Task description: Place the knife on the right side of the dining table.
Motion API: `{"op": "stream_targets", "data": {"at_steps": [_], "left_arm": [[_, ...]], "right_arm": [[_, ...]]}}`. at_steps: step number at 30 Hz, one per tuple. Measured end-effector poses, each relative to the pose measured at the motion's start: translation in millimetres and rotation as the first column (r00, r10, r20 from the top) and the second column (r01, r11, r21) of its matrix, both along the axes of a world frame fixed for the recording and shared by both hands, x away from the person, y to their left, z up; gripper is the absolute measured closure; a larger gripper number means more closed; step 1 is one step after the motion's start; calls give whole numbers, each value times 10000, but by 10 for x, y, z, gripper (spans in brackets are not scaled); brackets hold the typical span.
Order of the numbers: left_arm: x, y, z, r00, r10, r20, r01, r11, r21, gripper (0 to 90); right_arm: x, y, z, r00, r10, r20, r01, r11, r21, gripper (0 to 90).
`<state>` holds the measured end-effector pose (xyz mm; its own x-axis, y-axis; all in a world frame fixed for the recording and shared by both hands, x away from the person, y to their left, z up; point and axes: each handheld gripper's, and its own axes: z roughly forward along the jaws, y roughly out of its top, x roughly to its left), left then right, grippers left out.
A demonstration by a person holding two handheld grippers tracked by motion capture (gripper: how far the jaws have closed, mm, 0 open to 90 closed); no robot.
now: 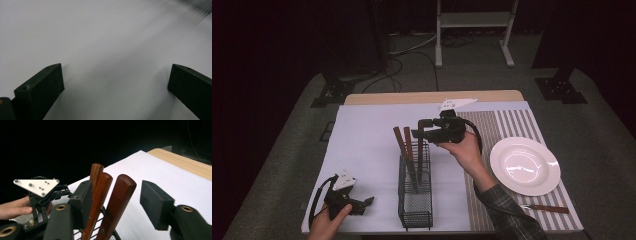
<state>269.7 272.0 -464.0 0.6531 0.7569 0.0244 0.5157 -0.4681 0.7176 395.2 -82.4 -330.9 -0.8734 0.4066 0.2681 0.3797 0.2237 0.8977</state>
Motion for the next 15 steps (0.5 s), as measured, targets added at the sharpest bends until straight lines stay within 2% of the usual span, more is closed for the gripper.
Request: {"op": "stream_targets", "data": {"at_steps": [15], "left_arm": [[0,0,0,10000,-2,-1,2,10000,0,0]], "right_arm": [[33,-4,-22,10000,-16,-20,16,9998,197,655]]}}
